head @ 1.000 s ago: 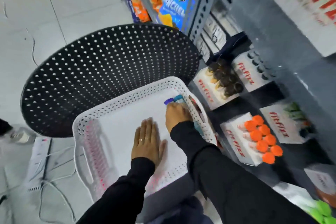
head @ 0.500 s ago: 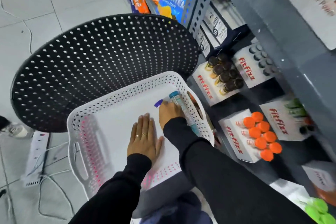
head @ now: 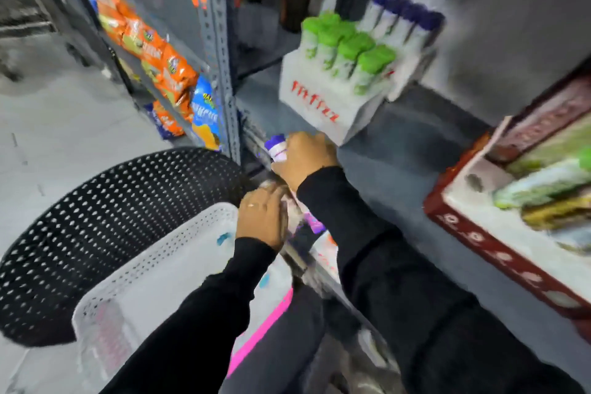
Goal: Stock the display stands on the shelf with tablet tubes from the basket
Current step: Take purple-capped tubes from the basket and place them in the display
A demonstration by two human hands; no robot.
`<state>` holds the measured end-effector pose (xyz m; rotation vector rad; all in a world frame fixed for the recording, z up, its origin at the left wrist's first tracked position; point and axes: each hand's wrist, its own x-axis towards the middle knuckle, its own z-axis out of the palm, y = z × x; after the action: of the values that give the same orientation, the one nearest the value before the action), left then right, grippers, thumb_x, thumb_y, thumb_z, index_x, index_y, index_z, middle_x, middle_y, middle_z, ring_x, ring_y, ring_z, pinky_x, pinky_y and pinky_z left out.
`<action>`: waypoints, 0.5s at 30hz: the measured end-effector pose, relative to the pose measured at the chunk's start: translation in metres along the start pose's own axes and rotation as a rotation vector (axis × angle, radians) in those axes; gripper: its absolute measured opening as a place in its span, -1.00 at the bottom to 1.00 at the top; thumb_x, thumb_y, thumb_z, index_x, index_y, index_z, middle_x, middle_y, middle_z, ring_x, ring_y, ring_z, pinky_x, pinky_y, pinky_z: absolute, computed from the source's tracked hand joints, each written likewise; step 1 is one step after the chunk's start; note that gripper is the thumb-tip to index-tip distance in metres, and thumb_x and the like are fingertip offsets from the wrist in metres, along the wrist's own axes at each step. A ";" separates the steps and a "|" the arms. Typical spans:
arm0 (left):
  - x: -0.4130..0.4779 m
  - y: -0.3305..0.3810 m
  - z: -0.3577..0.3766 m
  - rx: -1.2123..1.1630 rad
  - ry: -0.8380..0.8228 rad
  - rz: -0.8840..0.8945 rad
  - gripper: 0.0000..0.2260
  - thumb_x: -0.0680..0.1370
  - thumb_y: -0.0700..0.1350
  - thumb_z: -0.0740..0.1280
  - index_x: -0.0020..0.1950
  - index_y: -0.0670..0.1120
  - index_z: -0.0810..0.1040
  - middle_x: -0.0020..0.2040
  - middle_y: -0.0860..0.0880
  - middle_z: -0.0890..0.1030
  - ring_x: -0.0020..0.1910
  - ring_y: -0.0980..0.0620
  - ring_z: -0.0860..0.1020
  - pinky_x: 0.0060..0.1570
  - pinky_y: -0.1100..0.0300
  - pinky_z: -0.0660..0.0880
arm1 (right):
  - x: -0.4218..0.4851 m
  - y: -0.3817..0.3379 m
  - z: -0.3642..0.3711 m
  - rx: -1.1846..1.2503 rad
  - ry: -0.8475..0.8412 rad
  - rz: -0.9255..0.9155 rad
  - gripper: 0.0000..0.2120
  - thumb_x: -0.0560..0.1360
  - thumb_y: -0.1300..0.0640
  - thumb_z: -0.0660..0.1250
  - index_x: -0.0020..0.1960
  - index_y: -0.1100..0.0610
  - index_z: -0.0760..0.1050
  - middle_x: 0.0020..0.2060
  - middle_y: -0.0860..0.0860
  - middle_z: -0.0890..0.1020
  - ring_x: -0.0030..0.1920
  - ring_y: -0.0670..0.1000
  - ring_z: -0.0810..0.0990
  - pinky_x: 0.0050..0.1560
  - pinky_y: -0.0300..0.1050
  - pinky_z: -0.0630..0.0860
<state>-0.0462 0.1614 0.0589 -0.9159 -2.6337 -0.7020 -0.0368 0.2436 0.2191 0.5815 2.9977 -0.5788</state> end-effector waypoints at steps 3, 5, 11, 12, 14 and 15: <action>0.042 0.049 -0.015 -0.067 0.130 0.162 -0.75 0.41 -0.13 0.16 -0.05 -0.25 0.49 -0.14 -0.27 0.58 -0.15 -0.19 0.42 -0.13 0.01 0.29 | -0.014 0.024 -0.057 0.054 0.159 0.089 -0.72 0.44 0.09 0.37 0.11 0.18 0.56 0.11 0.20 0.62 0.18 0.19 0.55 0.11 -0.08 0.50; 0.064 0.080 -0.015 -0.044 -0.011 0.244 -0.61 0.43 -0.05 0.09 0.04 -0.27 0.52 -0.04 -0.31 0.59 -0.03 -0.24 0.49 0.06 -0.05 0.36 | -0.024 0.040 -0.087 0.074 0.246 0.149 -0.69 0.41 0.04 0.39 0.11 0.14 0.56 0.11 0.20 0.62 0.18 0.21 0.53 0.10 -0.07 0.51; 0.083 0.142 0.016 0.118 -0.468 0.263 -0.36 0.55 0.17 0.08 0.54 -0.09 0.01 0.54 -0.08 0.07 0.51 -0.06 -0.01 0.46 0.03 -0.09 | -0.044 0.078 -0.139 0.012 0.338 0.218 -0.69 0.41 0.04 0.41 0.08 0.18 0.56 0.07 0.18 0.65 0.12 0.20 0.58 0.04 -0.10 0.50; 0.082 0.142 0.019 0.112 -0.420 0.265 -0.37 0.55 0.19 0.07 0.53 -0.07 0.03 0.54 -0.06 0.09 0.51 -0.04 0.01 0.46 0.04 -0.07 | -0.047 0.082 -0.144 0.005 0.343 0.215 -0.65 0.42 0.07 0.41 0.14 0.19 0.52 0.09 0.18 0.65 0.13 0.20 0.57 0.05 -0.09 0.51; 0.082 0.139 0.020 0.111 -0.393 0.276 -0.37 0.55 0.22 0.03 0.53 -0.07 0.06 0.53 -0.05 0.14 0.50 -0.03 0.04 0.45 0.06 -0.05 | -0.052 0.086 -0.153 0.005 0.319 0.189 -0.45 0.42 0.11 0.43 0.36 0.15 0.34 0.16 0.17 0.61 0.19 0.21 0.54 0.12 -0.05 0.50; 0.082 0.137 0.019 0.108 -0.390 0.278 -0.37 0.54 0.23 0.00 0.52 -0.08 0.07 0.53 -0.06 0.15 0.50 -0.03 0.05 0.46 0.07 -0.05 | -0.054 0.087 -0.156 0.010 0.294 0.175 -0.37 0.43 0.11 0.43 0.43 0.11 0.25 0.20 0.15 0.59 0.21 0.20 0.51 0.15 -0.04 0.49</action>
<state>-0.0227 0.3066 0.1241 -1.4756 -2.7453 -0.3352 0.0510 0.3563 0.3392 0.9997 3.1622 -0.5385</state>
